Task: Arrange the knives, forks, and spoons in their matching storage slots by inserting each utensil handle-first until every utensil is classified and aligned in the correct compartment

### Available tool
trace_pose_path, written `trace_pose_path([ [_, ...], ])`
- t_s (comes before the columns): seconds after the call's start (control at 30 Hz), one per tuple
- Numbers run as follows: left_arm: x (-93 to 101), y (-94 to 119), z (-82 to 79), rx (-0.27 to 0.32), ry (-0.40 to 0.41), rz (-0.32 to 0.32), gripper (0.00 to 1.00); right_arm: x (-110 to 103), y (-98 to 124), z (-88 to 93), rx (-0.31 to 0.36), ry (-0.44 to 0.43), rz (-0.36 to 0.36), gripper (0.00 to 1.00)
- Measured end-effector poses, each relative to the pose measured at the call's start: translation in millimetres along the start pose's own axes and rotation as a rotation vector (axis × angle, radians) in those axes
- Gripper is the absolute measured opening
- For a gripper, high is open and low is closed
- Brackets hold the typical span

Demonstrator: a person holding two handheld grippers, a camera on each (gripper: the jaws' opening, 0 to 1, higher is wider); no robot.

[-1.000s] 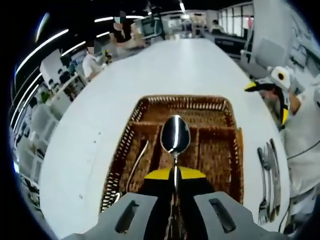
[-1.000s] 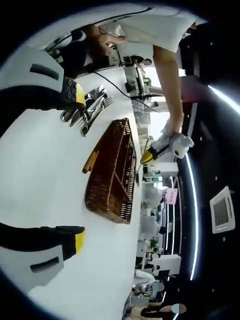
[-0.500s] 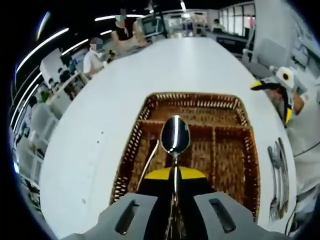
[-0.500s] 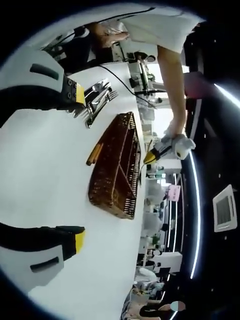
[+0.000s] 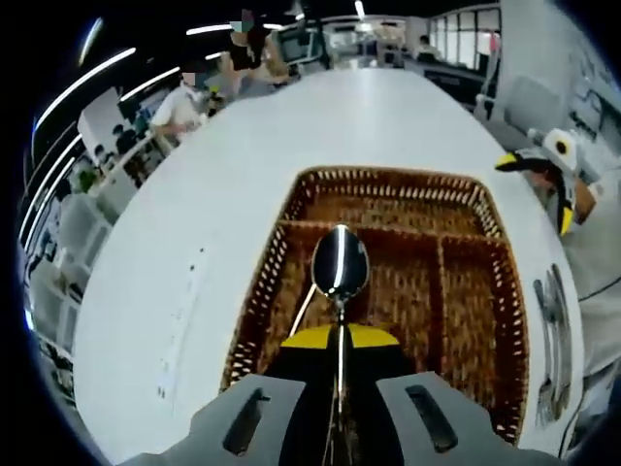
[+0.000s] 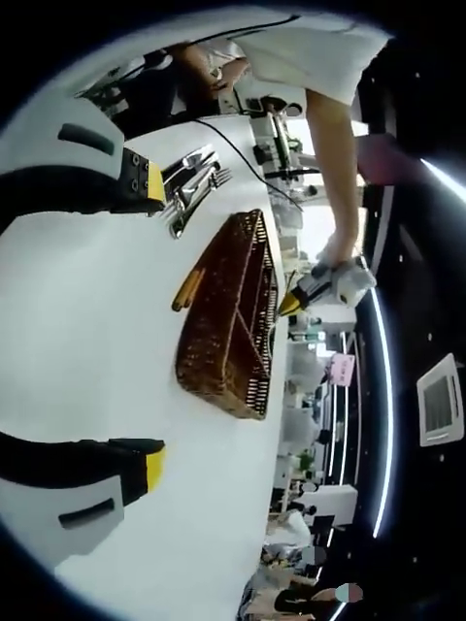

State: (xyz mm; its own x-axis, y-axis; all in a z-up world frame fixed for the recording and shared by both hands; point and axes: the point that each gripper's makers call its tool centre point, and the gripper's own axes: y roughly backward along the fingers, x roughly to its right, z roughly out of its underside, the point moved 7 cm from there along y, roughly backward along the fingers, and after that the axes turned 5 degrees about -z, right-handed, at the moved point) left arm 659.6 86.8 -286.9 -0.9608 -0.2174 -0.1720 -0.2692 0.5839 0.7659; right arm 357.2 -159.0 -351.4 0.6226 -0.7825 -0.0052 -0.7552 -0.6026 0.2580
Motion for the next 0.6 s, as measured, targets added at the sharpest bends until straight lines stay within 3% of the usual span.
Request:
trace_pose_path([
  [0.6,-15.3,-18.4,-0.1,-0.002,0.025,0.015,0.03,5.6,-0.7,1.4,-0.006,-0.014,0.008,1.0],
])
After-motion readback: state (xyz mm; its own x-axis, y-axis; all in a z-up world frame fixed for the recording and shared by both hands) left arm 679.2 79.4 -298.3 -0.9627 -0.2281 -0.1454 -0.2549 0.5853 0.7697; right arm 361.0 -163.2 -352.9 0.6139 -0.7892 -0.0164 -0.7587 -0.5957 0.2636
